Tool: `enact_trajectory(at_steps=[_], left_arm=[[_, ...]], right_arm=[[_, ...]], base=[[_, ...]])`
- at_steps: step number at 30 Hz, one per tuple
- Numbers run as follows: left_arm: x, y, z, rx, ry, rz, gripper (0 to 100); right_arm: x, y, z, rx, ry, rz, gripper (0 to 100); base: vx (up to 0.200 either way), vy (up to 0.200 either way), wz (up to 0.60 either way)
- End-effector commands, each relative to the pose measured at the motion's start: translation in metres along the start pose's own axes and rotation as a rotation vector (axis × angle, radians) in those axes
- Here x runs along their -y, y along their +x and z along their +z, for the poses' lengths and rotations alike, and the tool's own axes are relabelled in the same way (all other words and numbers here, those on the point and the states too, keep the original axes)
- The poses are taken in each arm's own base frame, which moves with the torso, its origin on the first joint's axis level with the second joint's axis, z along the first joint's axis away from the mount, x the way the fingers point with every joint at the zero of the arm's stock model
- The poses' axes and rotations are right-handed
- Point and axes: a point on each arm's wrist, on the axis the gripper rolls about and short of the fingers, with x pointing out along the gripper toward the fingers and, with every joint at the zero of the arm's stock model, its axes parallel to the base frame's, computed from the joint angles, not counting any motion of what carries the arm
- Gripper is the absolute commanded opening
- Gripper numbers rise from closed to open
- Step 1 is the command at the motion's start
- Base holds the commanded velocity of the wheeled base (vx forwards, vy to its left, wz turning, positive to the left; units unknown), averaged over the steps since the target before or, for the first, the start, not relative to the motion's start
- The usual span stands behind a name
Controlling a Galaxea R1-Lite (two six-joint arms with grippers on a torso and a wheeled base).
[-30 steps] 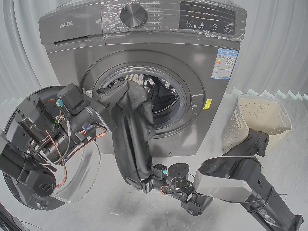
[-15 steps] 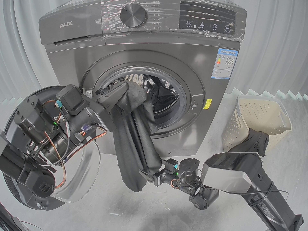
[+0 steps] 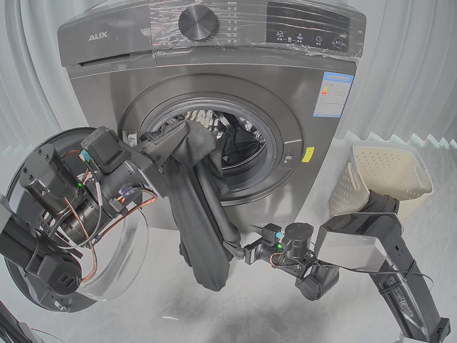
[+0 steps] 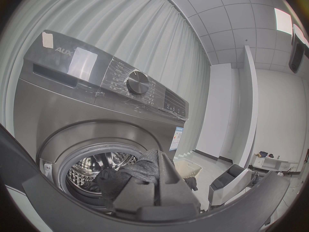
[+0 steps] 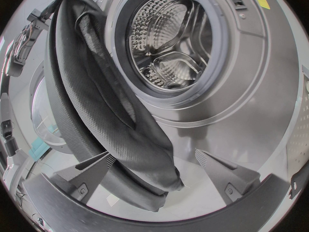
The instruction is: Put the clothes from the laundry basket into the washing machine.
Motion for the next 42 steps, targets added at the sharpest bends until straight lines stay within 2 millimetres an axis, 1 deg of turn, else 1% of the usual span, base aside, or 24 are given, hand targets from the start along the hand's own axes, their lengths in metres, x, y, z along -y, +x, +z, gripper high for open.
enact_trajectory(at_steps=[1, 5, 9, 15, 24, 26, 29, 35, 39, 42], left_arm=[[0.000, -0.001, -0.001, -0.005, -0.002, -0.001, 0], [0.001, -0.001, -0.001, -0.006, -0.002, -0.002, 0], [0.001, -0.001, -0.001, -0.007, -0.003, -0.004, 0], [0.001, -0.001, -0.002, -0.008, -0.004, -0.005, 0], [0.001, -0.002, -0.002, -0.008, -0.002, -0.003, 0], [0.001, -0.002, -0.002, -0.008, -0.003, -0.003, 0], [0.001, -0.002, -0.002, -0.008, -0.002, -0.003, 0], [0.001, -0.001, -0.001, -0.007, -0.002, -0.004, 0], [0.000, -0.002, -0.001, -0.008, -0.001, -0.002, 0], [0.000, -0.002, -0.001, -0.007, -0.003, -0.002, 0]], right_arm=[[0.011, -0.002, 0.005, 0.010, 0.002, -0.021, 100], [0.016, -0.001, 0.006, 0.017, 0.002, -0.033, 100], [0.017, 0.004, 0.010, 0.038, -0.002, -0.036, 100], [0.015, 0.007, 0.006, 0.021, -0.001, -0.034, 100], [-0.001, 0.010, -0.004, 0.006, -0.005, 0.007, 100], [-0.011, 0.009, -0.007, 0.000, -0.009, 0.034, 100], [-0.016, 0.008, -0.009, -0.008, -0.009, 0.045, 100], [-0.016, 0.007, -0.015, -0.017, -0.008, 0.046, 100], [-0.015, 0.007, -0.022, -0.022, -0.007, 0.051, 100], [-0.016, 0.002, -0.030, -0.048, -0.004, 0.060, 100]], base=[[0.000, 0.000, 0.00], [0.000, 0.000, 0.00], [0.000, 0.000, 0.00], [0.000, 0.000, 0.00], [0.000, 0.000, 0.00], [0.000, 0.000, 0.00], [0.000, 0.000, 0.00], [0.000, 0.000, 0.00], [0.000, 0.000, 0.00], [0.000, 0.000, 0.00]])
